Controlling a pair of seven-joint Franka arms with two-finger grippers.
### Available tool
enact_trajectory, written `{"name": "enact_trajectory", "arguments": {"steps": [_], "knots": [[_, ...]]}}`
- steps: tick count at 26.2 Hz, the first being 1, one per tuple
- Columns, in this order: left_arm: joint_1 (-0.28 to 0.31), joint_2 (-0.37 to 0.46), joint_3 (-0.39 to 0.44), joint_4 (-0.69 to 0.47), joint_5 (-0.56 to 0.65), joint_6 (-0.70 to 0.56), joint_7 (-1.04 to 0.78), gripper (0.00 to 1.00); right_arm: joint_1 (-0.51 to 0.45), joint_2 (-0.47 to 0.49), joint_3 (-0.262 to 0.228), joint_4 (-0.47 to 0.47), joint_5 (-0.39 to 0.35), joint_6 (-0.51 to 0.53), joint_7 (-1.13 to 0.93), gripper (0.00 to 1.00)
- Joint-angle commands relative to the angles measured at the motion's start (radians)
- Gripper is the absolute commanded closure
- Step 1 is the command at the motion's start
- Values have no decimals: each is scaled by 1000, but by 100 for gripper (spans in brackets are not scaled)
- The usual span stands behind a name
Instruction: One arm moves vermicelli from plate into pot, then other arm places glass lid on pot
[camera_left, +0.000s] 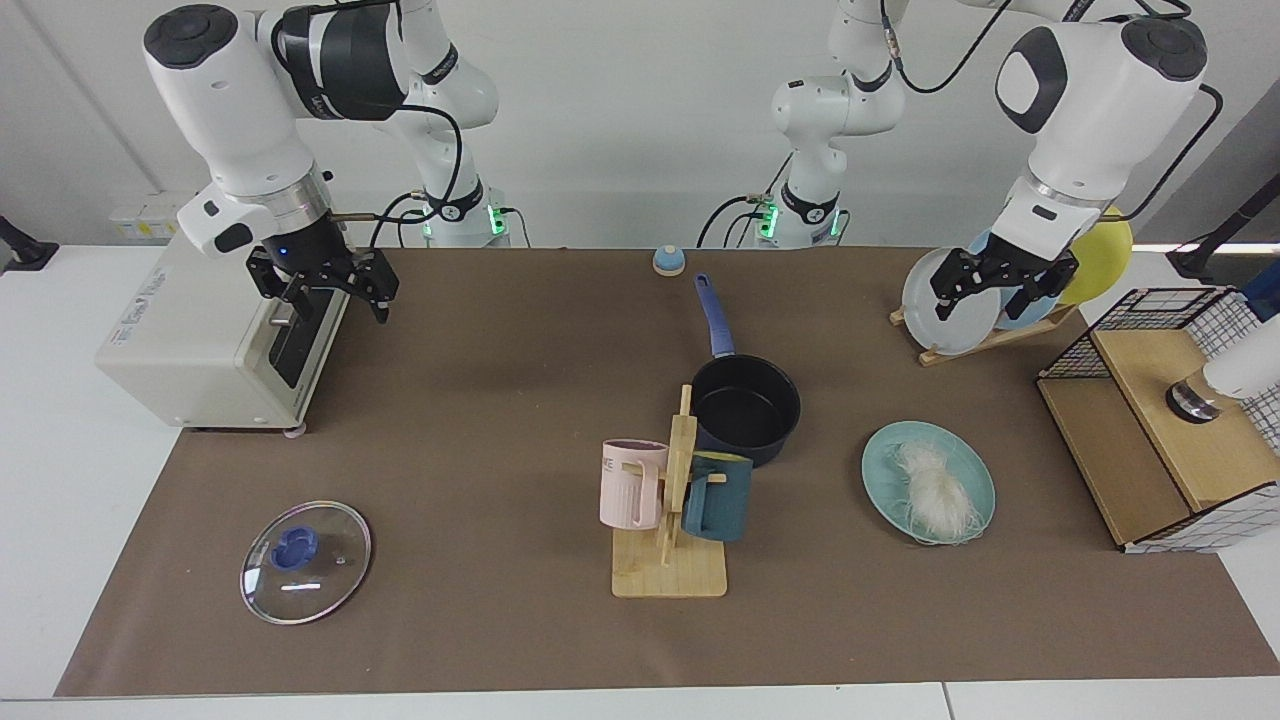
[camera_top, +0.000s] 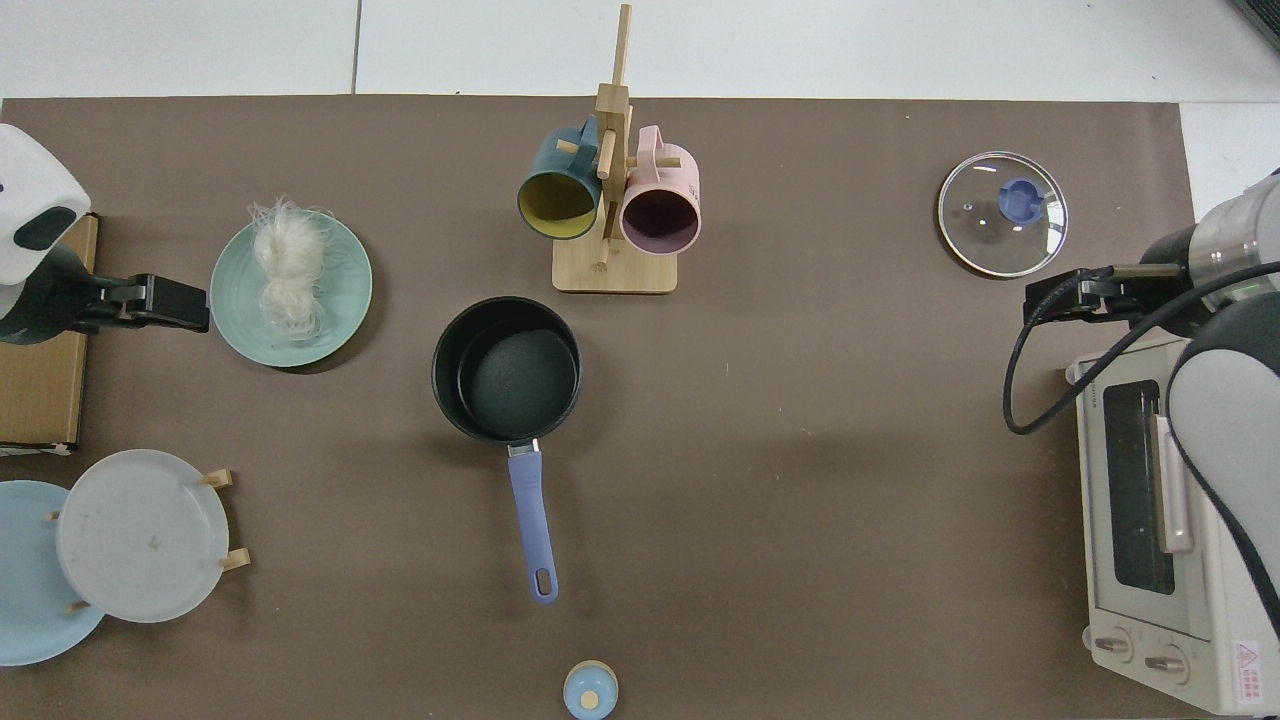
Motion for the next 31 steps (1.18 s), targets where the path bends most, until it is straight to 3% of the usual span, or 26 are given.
{"name": "enact_trajectory", "arguments": {"steps": [1,19,31], "knots": [[-8,-16,2,-24,18,6,-1,0,-15,-17,5,-21,0,5,-43,0],[-4,13,0,-8,6,105,-1,0,-15,-17,5,-21,0,5,-43,0],[0,210,-3,83,6,199,-5,0,-15,-17,5,-22,0,5,-43,0]]}}
